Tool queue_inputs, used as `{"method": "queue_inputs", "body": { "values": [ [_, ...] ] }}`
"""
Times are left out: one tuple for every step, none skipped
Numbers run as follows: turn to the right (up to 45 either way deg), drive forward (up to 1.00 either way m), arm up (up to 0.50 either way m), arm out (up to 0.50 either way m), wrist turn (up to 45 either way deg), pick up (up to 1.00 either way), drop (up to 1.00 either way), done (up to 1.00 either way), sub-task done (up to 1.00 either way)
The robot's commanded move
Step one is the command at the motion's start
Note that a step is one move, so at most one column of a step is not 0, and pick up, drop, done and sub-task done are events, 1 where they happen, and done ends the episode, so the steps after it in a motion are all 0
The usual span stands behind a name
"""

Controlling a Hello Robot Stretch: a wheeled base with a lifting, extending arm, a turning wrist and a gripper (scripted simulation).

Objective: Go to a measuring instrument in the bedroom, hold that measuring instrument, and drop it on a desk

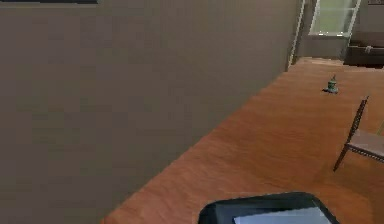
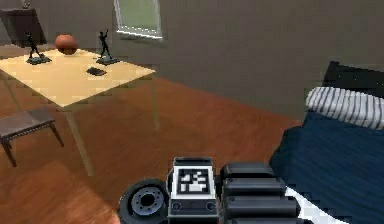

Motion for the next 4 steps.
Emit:
{"method": "queue_inputs", "body": {
  "values": [
    [-45.0,0.00,0.00,0.00,0.0,0.00,0.00,0.00,0.00],
    [-45.0,0.00,0.00,0.00,0.0,0.00,0.00,0.00,0.00],
    [-36.0,0.00,0.00,0.00,0.0,0.00,0.00,0.00,0.00],
    [0.0,0.75,0.00,0.00,0.0,0.00,0.00,0.00,0.00]
  ]
}}
